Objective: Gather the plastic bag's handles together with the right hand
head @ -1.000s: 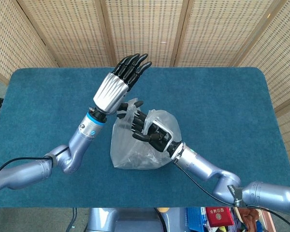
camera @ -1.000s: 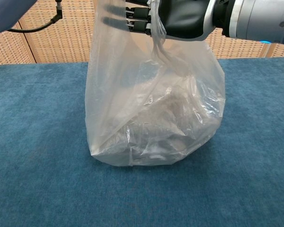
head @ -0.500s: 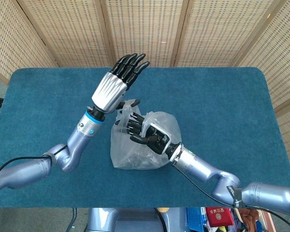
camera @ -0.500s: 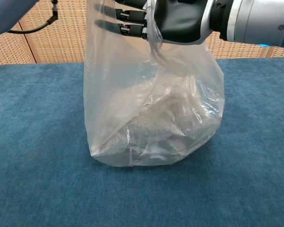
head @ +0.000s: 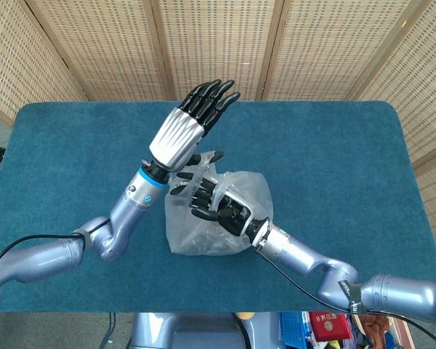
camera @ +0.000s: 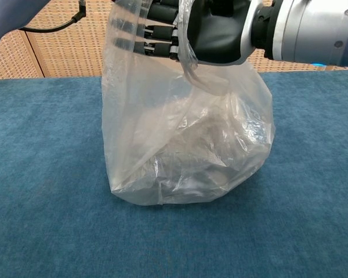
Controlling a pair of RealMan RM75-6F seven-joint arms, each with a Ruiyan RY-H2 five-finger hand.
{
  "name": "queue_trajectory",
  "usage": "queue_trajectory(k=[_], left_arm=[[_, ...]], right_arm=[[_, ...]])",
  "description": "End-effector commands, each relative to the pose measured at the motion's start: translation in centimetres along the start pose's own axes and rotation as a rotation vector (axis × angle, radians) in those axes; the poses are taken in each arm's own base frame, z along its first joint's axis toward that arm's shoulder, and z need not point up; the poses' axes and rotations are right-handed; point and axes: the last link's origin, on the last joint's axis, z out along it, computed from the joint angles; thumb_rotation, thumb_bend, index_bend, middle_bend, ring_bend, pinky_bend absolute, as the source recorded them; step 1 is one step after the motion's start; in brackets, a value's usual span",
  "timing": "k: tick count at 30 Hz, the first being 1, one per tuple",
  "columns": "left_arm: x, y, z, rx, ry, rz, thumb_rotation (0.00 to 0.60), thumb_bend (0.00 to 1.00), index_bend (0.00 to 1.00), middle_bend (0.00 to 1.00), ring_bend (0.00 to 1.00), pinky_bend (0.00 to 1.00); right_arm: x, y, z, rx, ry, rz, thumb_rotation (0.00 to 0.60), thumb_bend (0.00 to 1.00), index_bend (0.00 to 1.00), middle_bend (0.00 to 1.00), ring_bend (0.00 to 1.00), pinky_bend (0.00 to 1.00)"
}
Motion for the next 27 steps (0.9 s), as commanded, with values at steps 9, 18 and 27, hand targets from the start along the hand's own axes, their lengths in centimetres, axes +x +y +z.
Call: queue_trajectory(k=[9,18,27], left_arm=[[0.0,0.9,0.5,-0.011,-0.003,0.003,0.6,0.04,0.0,0.0,0.0,0.1],[-0.3,0.0,-0.3,0.004,-0.026,0.008,0.6,0.04,0.0,0.0,0.0,0.1],[-0.4,-0.8,-0.6,0.018,-0.047,0.007,0.6,0.0,0.0,0.0,0.0,0.08]], right_arm=[[-0.5,-0.1,0.2,0.006,-0.008,0.002,0.6,0.29,0.15,0.32,0.19,0.15],[-0.7,-0.5,0.2,0.028,-0.006,0.017,0.6,0.33,0.15,0.32,0.19,0.18],[-0.3,-0.6,0.3,0.035,0.015,0.018,0.6,0.33,0.15,0.32,0.18,0.18]])
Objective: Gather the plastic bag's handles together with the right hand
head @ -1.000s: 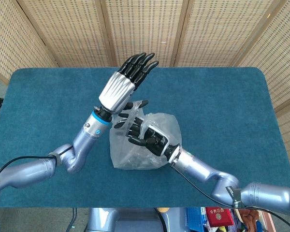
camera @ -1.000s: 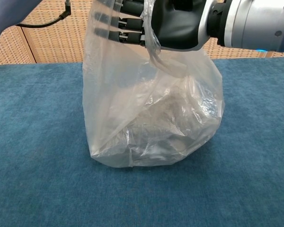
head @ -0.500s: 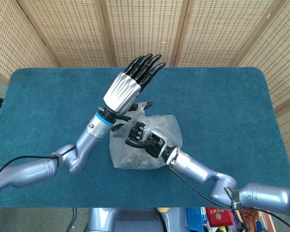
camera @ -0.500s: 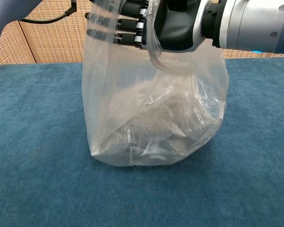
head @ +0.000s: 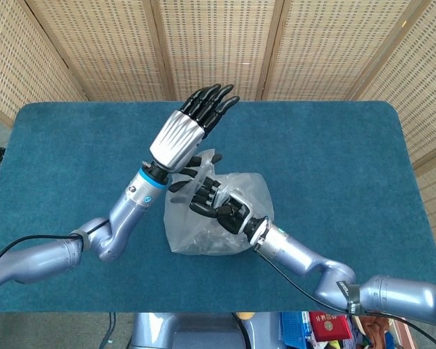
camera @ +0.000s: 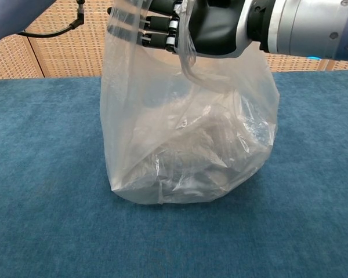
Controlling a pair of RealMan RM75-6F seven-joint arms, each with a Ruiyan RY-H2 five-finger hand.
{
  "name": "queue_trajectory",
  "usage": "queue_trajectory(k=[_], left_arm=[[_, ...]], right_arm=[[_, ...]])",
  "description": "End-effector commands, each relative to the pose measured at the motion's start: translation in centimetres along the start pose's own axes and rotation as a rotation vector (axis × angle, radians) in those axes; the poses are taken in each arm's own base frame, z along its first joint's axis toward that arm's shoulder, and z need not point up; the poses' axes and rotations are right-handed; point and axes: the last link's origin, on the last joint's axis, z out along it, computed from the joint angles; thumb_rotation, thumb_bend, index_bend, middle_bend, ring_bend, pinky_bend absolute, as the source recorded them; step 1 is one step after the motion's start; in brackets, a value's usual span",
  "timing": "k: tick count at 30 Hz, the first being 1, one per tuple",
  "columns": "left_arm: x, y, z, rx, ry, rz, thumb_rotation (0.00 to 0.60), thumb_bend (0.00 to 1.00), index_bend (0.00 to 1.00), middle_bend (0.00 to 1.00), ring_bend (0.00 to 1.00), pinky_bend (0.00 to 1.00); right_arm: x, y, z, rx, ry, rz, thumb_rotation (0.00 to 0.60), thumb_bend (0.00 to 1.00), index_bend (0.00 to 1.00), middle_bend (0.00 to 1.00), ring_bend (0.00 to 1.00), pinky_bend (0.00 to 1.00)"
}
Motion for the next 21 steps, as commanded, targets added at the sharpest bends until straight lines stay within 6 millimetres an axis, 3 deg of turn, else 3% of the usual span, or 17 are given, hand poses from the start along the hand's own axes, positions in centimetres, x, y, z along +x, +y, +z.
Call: queue_trajectory(k=[1,21], left_arm=[[0.1,-0.2,-0.1,0.001,-0.005,0.001,0.6,0.0,0.0,0.0,0.0,0.07],[2.3,-3.0,-2.2,0.055,-0.146,-0.068,0.6,0.0,0.0,0.0,0.0,0.03]], right_arm=[[0.1,-0.1,0.0,0.001,0.003,-0.003,0.6,0.33,0.15,0.32,0.18,0.18],[0.9,-0.1,-0.5,0.001,0.029,-0.013,0.6,0.34,0.15,0.32,0.18,0.18]])
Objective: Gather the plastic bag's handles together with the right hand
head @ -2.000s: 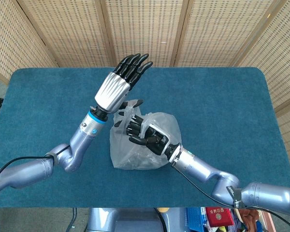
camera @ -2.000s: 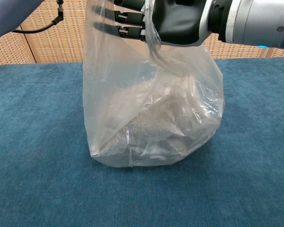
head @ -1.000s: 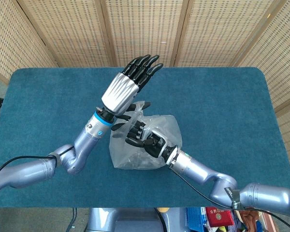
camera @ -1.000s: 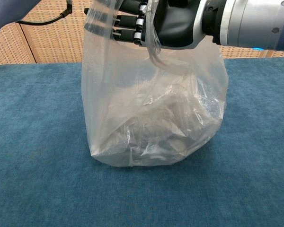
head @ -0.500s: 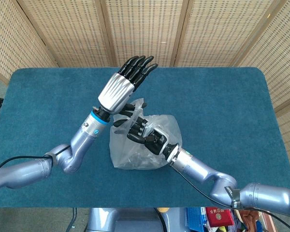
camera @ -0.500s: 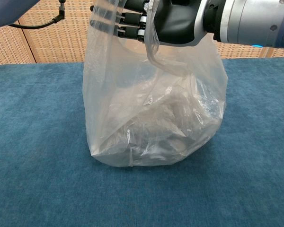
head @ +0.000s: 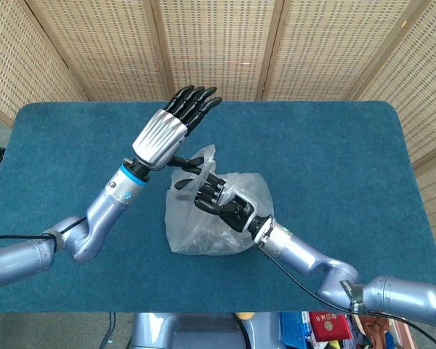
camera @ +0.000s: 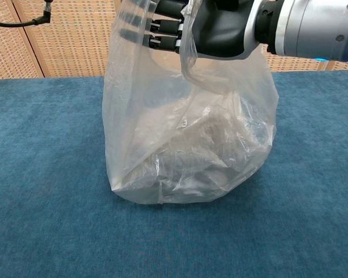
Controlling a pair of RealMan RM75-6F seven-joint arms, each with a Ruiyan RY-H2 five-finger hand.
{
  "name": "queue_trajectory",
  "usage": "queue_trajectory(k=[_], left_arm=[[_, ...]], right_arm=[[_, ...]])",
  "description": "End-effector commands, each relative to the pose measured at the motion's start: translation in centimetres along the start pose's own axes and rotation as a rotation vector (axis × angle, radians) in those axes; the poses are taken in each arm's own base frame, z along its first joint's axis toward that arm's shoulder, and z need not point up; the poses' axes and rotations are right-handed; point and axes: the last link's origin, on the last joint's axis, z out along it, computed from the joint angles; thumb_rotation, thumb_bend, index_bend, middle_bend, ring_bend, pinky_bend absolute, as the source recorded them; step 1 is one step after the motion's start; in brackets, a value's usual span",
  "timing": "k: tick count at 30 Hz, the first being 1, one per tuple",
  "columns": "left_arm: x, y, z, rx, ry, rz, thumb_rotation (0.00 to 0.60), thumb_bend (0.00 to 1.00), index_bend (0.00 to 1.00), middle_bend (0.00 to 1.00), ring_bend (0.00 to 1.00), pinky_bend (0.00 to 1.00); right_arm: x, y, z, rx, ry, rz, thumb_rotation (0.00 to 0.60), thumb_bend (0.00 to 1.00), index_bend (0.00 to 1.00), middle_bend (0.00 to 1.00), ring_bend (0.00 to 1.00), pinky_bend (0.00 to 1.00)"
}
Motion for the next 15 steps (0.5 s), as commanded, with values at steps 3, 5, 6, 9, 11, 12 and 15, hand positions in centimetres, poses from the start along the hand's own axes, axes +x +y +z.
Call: queue_trajectory(k=[3,5,6,9,11,12,15], left_arm=[[0.6,-0.6,-0.5,0.026,-0.015,-0.051,0.6,0.0,0.0,0.0,0.0,0.03],[0.9,-0.7,-0.5,0.032,-0.011,-0.078,0.6,0.0,0.0,0.0,0.0,0.03],[1.0,-0.8,-0.5,0.034,-0.01,-0.086,0.6,0.0,0.0,0.0,0.0,0.03],[1.5,-1.0,-0.8,0.038,-0.017,-0.099,0.6,0.0,0.0,0.0,0.0,0.03],[2.2,-1.5,-1.1,0.054,-0.039,-0.082,0.6,0.0,0.0,0.0,0.0,0.03],[2.7,-1.7,-1.2,0.06,-0.028,-0.087,0.6,0.0,0.0,0.0,0.0,0.03],[3.5,-2.0,-1.5,0.068,-0.014,-0.092,0.6,0.0,0.0,0.0,0.0,0.03]], right_arm=[[0.2,0.1,0.0,-0.001,0.007,-0.001,0.6,0.34,0.15,0.32,0.18,0.18],[0.3,0.1,0.0,-0.002,0.009,-0.001,0.6,0.34,0.15,0.32,0.18,0.18],[0.3,0.1,0.0,-0.001,0.01,-0.001,0.6,0.34,0.15,0.32,0.18,0.18],[0.3,0.0,0.0,0.0,0.012,-0.004,0.6,0.34,0.15,0.32,0.18,0.18],[0.5,-0.1,-0.1,0.004,0.017,-0.009,0.6,0.34,0.15,0.32,0.18,0.18],[0.6,-0.2,-0.1,0.006,0.02,-0.007,0.6,0.34,0.15,0.32,0.18,0.18],[0.6,-0.3,-0.1,0.007,0.023,-0.004,0.6,0.34,0.15,0.32,0.18,0.18]])
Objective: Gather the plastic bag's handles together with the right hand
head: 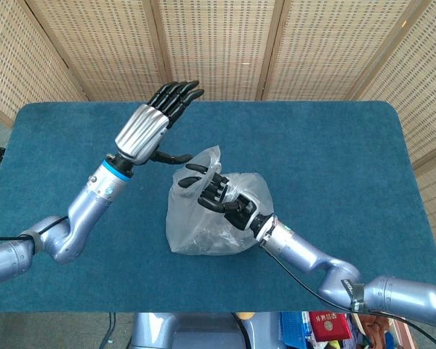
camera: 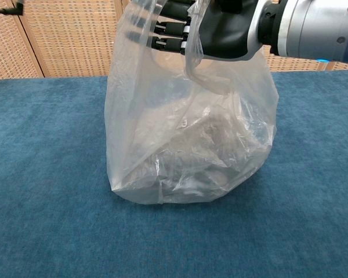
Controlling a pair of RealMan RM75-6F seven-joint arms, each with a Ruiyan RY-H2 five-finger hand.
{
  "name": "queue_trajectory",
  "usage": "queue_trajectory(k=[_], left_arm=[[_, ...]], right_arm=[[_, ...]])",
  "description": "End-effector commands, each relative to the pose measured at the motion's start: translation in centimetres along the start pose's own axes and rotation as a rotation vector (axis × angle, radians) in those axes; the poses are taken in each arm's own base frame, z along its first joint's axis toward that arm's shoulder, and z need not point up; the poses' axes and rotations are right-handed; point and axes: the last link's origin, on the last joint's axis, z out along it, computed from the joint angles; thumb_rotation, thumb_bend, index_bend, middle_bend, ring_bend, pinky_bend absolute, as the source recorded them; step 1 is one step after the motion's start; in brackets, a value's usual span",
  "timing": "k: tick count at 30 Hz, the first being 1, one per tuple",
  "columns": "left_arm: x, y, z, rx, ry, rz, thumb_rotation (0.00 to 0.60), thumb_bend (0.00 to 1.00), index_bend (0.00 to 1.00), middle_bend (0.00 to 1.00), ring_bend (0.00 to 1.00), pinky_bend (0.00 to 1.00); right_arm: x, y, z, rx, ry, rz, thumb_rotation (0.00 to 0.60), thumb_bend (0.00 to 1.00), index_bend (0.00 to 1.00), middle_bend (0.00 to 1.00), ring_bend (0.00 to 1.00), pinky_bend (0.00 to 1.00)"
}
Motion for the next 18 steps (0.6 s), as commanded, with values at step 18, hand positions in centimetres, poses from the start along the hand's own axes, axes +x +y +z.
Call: queue_trajectory(k=[18], left_arm=[[4.0,-7.3,-5.6,0.155,0.071,0.094,0.6,0.0,0.0,0.0,0.0,0.03]], right_arm=[[0.2,-1.7,0.5,0.054,0.042,-0.022,0.6,0.35,0.15,0.31,0.15,0.18]])
